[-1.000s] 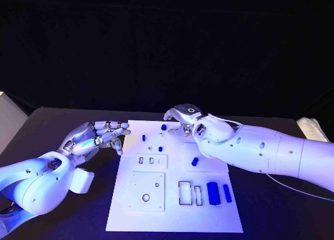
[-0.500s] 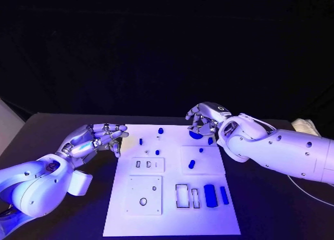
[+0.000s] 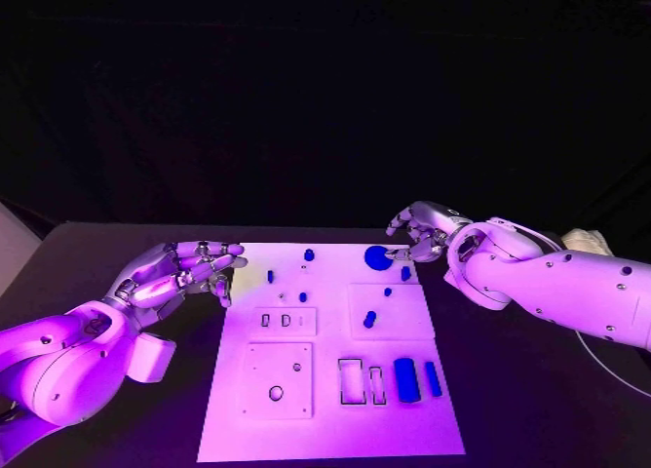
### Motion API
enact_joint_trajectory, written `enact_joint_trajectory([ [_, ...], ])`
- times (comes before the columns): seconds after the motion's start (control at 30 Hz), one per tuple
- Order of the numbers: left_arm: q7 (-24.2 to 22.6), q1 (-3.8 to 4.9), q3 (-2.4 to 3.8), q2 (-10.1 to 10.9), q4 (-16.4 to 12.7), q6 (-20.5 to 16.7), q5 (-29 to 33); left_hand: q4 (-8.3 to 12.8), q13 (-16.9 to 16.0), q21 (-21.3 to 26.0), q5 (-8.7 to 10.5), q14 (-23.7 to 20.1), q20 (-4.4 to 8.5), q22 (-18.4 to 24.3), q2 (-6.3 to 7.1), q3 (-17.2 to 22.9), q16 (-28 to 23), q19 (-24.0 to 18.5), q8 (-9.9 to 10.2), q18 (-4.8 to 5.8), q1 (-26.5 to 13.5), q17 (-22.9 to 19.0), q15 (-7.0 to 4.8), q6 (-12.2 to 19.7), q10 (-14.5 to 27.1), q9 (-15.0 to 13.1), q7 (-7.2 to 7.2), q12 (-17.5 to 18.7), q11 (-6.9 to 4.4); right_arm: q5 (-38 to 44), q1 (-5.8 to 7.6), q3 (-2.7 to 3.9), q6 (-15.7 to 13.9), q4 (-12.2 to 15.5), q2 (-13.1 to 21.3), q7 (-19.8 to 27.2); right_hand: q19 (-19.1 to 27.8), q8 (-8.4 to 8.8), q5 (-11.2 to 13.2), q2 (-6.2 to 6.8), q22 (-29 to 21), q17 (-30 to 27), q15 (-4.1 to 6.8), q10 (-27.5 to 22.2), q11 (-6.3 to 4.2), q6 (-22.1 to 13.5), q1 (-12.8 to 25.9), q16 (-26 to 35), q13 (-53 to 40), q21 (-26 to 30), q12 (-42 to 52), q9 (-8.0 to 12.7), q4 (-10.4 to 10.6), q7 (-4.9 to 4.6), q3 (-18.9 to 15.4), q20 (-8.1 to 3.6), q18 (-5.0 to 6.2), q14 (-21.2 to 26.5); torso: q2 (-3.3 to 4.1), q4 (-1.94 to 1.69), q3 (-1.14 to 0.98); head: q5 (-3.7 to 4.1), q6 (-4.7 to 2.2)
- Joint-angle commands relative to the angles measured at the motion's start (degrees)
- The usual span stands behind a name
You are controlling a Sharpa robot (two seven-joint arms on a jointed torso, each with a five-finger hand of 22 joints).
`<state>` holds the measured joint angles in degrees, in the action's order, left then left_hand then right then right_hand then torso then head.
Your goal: Assemble the parts on the task board
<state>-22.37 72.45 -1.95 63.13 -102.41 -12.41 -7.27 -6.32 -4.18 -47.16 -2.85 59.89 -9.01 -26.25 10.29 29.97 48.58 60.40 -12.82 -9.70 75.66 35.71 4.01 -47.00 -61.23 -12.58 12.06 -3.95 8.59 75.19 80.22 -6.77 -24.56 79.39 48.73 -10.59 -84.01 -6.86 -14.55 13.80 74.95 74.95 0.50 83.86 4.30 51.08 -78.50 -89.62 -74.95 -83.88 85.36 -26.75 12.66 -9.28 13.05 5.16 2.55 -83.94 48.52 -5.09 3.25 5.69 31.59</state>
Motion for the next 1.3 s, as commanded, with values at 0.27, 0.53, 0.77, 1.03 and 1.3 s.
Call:
enact_joint_trajectory([
  [0.27,-0.36,0.05,0.02,-0.12,0.01,1.39,-0.34,0.35,0.02,-0.28,0.03,-0.41,-0.12,-0.15,-0.07,-0.11,0.4,-0.49,0.34,-0.75,-0.11,0.06,0.12,0.33,0.53,-0.09,0.39,0.22,0.04,0.9,-0.07,-0.01,4.59,-2.12,-2.27,-2.79,-3.48,-0.38,-0.13,-0.38,8.39,15.05,-0.52,1.77,0.14,0.12,-0.43,-0.38,-10.14,-0.77,0.67,-0.12,0.5,0.01,-0.76,0.5,-0.93,-6.06,0.05,-0.33,0.14,-0.26,0.58],
  [0.53,-0.34,0.05,0.02,-0.1,0.04,1.38,-0.35,0.35,0.02,-0.28,0.03,-0.41,-0.12,-0.15,-0.07,-0.11,0.4,-0.49,0.34,-0.75,-0.11,0.06,0.12,0.33,0.53,-0.09,0.39,0.22,0.04,1.4,-0.15,-0.05,4.71,-2.67,-3.11,-3.31,-3.63,-0.56,-0.15,-0.66,8.88,15.05,-0.55,2.04,0.14,0.37,-0.69,-0.38,-10.5,-1.16,0.95,-0.21,0.7,0.04,-0.79,0.56,-1.03,-6.06,-0.03,-0.13,0.14,-0.45,0.87],
  [0.77,-0.3,0.05,0.02,-0.14,0.03,1.4,-0.39,0.35,0.02,-0.28,0.03,-0.41,-0.12,-0.15,-0.07,-0.11,0.4,-0.49,0.34,-0.75,-0.11,0.06,0.12,0.33,0.53,-0.09,0.39,0.22,0.04,1.73,-0.32,-0.14,5.16,-3.07,-3.57,-3.75,-3.68,-0.77,-0.17,-0.85,9.09,15.05,-0.54,2.2,0.09,0.73,-0.89,-0.38,-10.7,-1.34,1.11,-0.31,0.84,0.1,-0.72,0.58,-1.07,-6.06,-0.07,-0.15,0.11,-0.54,1.05],
  [1.03,-0.28,0.05,0.02,-0.17,0.06,1.4,-0.45,0.35,0.02,-0.28,0.03,-0.41,-0.12,-0.15,-0.07,-0.11,0.4,-0.49,0.34,-0.75,-0.11,0.06,0.12,0.33,0.53,-0.09,0.39,0.22,0.04,1.9,-0.5,-0.26,5.56,-3.61,-4.17,-3.84,-3.72,-1.02,-0.2,-1.07,9.29,15.05,-0.5,2.3,0.02,1.16,-1.26,-0.38,-10.85,-1.49,1.22,-0.41,0.88,0.19,-0.46,0.57,-1.11,-6.06,-0.05,-0.21,0.12,-0.52,1.18],
  [1.3,-0.25,0.05,0.02,-0.19,0.09,1.39,-0.46,0.35,0.02,-0.28,0.03,-0.41,-0.12,-0.15,-0.07,-0.11,0.4,-0.49,0.34,-0.75,-0.11,0.06,0.12,0.33,0.53,-0.09,0.39,0.22,0.04,1.82,-0.63,-0.33,5.69,-3.86,-4.59,-3.73,-3.67,-1.53,-0.22,-1.45,9.35,15.05,-0.33,2.29,-0.17,2.19,-1.65,-0.38,-10.86,-1.53,1.19,-0.56,1.08,0.44,0.18,0.49,-1.1,-6.06,0.0,-0.24,0.12,-0.59,1.32],
])
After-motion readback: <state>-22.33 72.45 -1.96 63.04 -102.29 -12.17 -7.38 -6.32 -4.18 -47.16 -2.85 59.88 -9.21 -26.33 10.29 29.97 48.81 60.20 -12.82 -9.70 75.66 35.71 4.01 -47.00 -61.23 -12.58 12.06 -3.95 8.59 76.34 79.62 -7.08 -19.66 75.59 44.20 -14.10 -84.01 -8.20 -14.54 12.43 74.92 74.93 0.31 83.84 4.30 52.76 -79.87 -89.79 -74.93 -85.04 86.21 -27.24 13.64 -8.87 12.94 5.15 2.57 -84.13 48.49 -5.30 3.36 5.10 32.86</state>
